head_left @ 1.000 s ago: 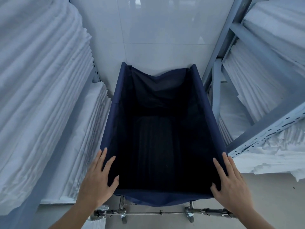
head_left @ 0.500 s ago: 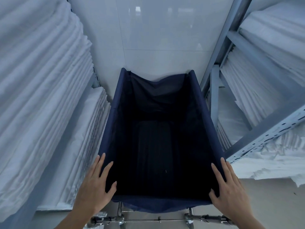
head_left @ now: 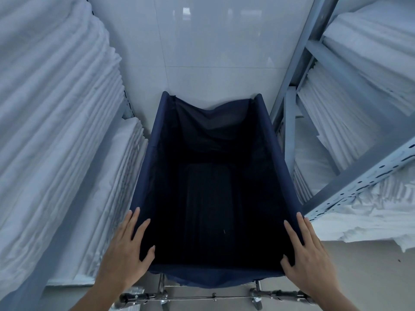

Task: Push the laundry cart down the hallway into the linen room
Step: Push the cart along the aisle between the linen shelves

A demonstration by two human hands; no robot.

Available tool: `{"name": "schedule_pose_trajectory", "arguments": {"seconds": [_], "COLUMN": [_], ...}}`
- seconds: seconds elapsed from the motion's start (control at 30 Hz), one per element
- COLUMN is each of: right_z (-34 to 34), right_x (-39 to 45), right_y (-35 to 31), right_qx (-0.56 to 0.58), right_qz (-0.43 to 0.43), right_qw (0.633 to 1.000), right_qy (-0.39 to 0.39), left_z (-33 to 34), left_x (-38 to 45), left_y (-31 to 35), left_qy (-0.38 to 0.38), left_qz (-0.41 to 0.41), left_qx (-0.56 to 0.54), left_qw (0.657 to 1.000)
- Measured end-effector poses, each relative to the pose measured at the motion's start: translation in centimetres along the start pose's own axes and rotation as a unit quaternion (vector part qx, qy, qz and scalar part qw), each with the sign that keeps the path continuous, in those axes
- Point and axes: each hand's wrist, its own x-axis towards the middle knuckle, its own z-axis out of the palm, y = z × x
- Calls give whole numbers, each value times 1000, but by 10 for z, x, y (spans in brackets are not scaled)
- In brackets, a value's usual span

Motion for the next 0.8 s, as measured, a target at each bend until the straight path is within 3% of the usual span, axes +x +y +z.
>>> {"name": "schedule_pose_trajectory", "arguments": {"seconds": [0.8], "right_z": [3], "right_x": [0], "right_y": [-33], "right_qx": [10], "right_qz": [-15], "right_qw": [1000], "right_qy": [-6], "left_z": [-3], "left_x": [-11], "left_y": [-33], "left_qy": [25], "left_qz": [3], "left_qx": [17], "left_qw": [1000]}}
